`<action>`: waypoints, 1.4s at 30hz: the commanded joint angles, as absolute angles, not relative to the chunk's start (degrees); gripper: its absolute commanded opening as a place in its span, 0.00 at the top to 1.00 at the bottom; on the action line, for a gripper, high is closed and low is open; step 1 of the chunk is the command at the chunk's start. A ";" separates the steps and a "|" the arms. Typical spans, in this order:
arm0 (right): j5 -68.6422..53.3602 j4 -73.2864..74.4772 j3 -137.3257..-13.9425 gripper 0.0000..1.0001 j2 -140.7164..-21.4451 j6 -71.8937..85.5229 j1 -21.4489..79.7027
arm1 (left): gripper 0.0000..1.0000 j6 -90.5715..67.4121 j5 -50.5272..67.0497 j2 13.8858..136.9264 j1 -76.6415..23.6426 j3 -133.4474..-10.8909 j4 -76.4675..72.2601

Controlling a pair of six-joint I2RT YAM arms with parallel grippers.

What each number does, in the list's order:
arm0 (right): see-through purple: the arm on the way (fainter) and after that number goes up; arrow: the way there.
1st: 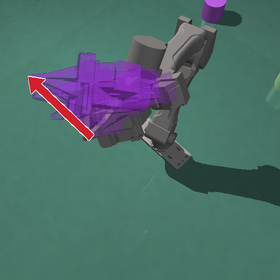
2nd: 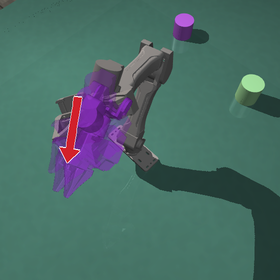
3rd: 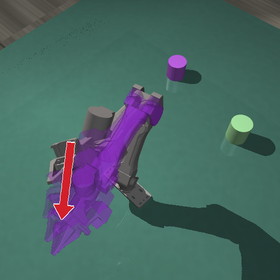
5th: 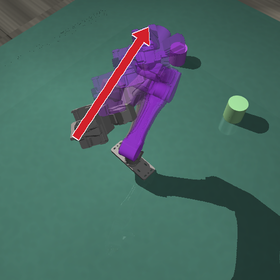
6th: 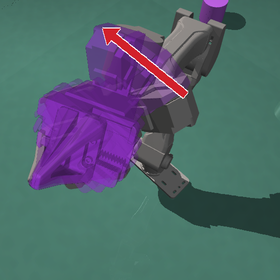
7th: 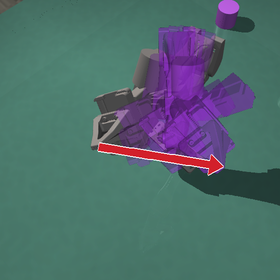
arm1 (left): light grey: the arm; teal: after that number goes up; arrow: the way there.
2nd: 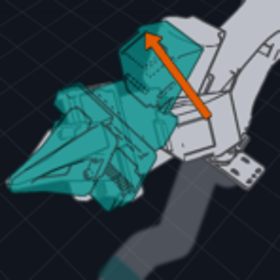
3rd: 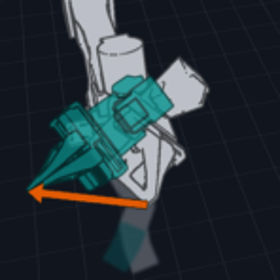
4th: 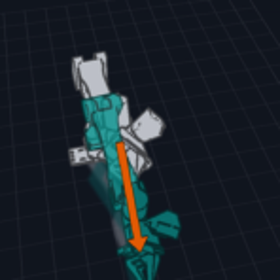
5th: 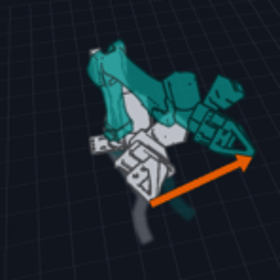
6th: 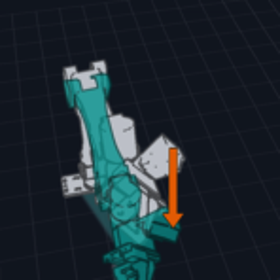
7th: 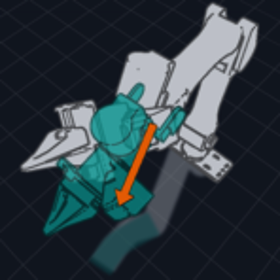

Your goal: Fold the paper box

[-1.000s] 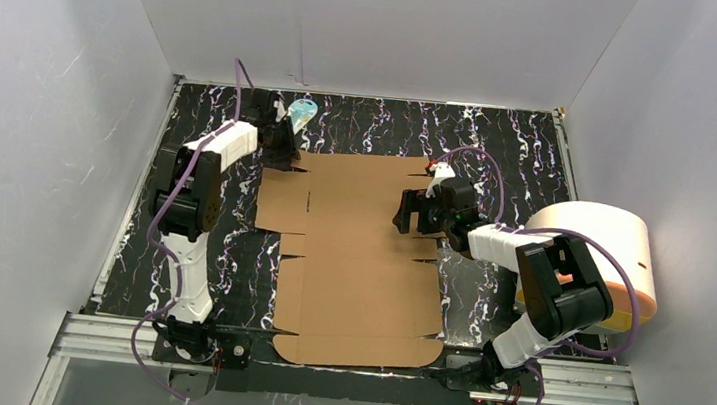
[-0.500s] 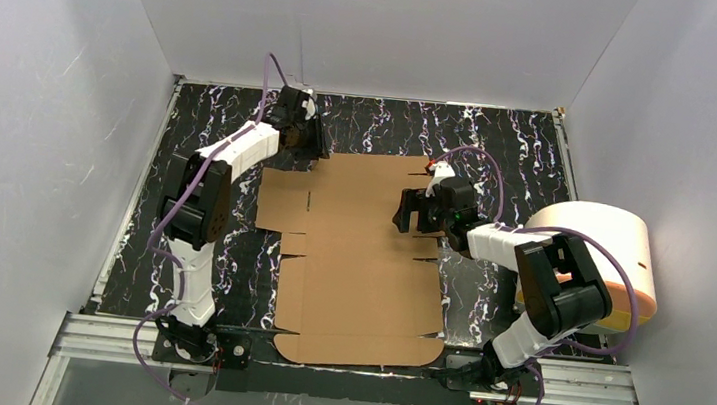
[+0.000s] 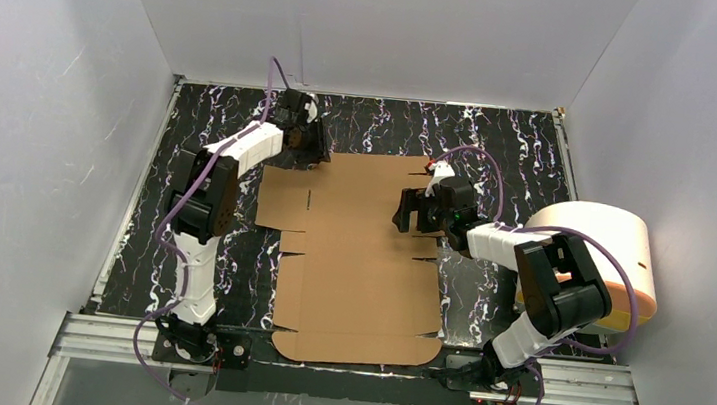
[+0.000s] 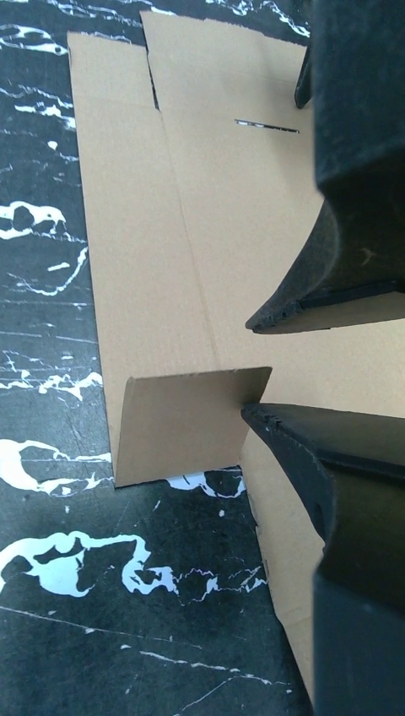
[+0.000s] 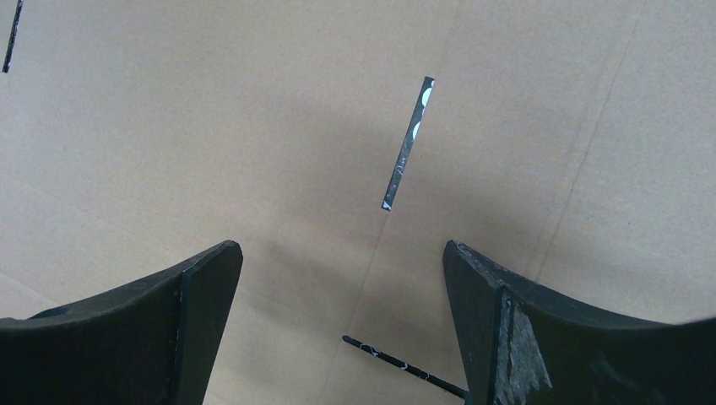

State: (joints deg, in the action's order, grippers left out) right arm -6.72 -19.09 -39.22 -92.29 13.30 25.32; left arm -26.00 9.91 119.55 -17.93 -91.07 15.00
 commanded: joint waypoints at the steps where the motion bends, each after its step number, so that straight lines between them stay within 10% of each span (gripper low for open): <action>1: -8.56 -15.95 -40.36 0.01 -93.42 13.65 26.19 | 0.65 -25.21 10.13 118.84 -18.54 -93.18 17.58; 26: -10.93 -17.75 -38.86 0.01 -89.82 14.19 26.37 | 0.46 -22.17 11.63 83.55 -3.33 -61.95 20.94; 42: -11.82 -19.07 -37.74 0.02 -89.66 14.58 26.63 | 0.45 -20.03 26.21 93.60 4.57 -58.33 19.79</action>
State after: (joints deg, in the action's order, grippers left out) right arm -10.15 -18.35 -38.74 -91.31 13.61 25.98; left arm -21.65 19.14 90.89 4.34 -56.84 19.20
